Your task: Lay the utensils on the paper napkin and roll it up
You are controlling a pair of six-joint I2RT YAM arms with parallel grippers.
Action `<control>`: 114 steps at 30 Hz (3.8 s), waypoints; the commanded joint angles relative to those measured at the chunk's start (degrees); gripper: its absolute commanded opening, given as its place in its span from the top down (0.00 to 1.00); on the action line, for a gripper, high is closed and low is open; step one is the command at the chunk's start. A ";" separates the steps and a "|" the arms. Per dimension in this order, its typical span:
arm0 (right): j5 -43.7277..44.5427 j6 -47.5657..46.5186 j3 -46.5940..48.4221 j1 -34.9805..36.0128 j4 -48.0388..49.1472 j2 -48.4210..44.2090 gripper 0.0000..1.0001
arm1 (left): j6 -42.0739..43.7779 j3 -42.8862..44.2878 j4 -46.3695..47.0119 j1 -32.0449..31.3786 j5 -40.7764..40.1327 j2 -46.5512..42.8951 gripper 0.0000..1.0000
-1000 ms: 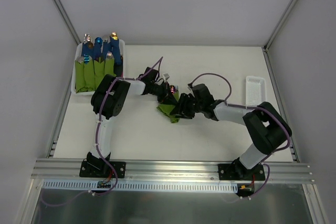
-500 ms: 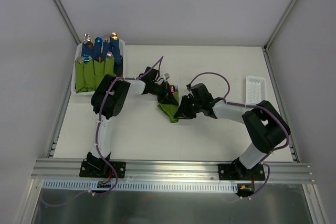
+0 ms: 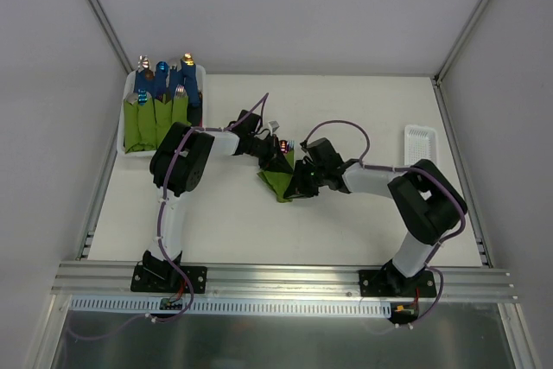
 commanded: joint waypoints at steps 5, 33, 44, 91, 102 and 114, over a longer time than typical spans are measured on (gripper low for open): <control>2.29 -4.35 0.60 1.77 -9.19 1.62 0.91 | 2.66 -0.17 -3.11 0.63 -6.64 2.61 1.00; 1.41 2.68 1.83 2.39 1.17 0.02 0.83 | 2.30 0.71 -3.11 0.71 -4.88 3.05 1.00; 0.71 4.70 -3.71 2.39 6.80 3.98 0.86 | 4.93 2.56 -1.79 1.15 -0.05 -3.61 1.00; -7.56 -12.08 -0.64 -2.80 -9.45 3.81 0.91 | 28.24 -10.10 -14.71 6.34 -1.72 -25.25 0.94; -6.15 -12.96 0.59 -2.80 -12.00 3.98 0.92 | 21.37 -15.01 -6.54 1.68 0.13 -19.80 0.97; -4.30 -14.28 2.44 -2.89 -15.52 3.02 0.92 | 23.57 -20.29 -8.29 2.03 -7.95 -14.70 0.99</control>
